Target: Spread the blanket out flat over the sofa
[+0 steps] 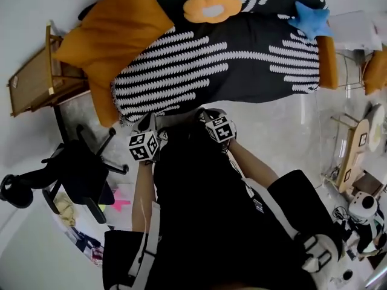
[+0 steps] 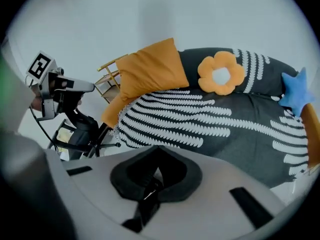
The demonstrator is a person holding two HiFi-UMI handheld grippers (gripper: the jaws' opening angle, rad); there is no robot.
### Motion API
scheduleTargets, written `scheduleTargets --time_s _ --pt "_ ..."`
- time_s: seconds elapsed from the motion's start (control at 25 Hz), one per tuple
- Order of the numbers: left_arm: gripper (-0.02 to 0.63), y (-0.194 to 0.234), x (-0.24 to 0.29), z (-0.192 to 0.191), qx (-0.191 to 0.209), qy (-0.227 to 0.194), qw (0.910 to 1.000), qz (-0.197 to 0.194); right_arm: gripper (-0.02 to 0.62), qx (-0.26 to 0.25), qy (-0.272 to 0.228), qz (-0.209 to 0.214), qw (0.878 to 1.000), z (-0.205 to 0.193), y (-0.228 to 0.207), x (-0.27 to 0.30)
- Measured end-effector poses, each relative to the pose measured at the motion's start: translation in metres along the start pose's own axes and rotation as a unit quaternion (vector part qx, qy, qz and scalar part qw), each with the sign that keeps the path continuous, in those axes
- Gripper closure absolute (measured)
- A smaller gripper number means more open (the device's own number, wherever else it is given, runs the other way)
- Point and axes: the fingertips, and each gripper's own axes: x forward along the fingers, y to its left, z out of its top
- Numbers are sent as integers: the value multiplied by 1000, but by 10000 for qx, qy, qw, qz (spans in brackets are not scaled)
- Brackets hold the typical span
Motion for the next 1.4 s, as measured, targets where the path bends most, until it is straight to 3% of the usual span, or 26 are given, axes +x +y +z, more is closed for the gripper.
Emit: scheduleTargets --time_s 0.12,0.28,0.52,0.64,0.92,1.04,1.16,1.4 --pt "583 -23 -15 22 -242 -226 9994 -56 586 -61 -446 62 9990 25 5 -34" --pt "583 -67 -19 40 -522 -497 9963 -461 586 -251 -1160 175 9928 76 18 -67" --pt "584 -89 -35 76 -13 -510 9978 -428 586 -358 -1947 100 9802 144 34 -118" --pt "584 -100 -66 123 406 -982 9927 -562 586 -341 -2528 -63 9669 184 43 -155" --pt "584 -128 -157 241 677 -2654 9583 -811 588 -699 -3772 -434 9225 271 85 -250" --pt "584 -138 -186 272 1031 -3069 9427 -804 586 -1020 -4184 -639 9003 301 104 -292" --pt "584 -141 -210 297 1070 -3463 9279 -875 586 -1246 -4444 -822 8833 320 117 -325" --pt "584 -149 -240 316 1370 -3938 9042 -924 586 -1518 -4824 -1181 8546 333 126 -361"
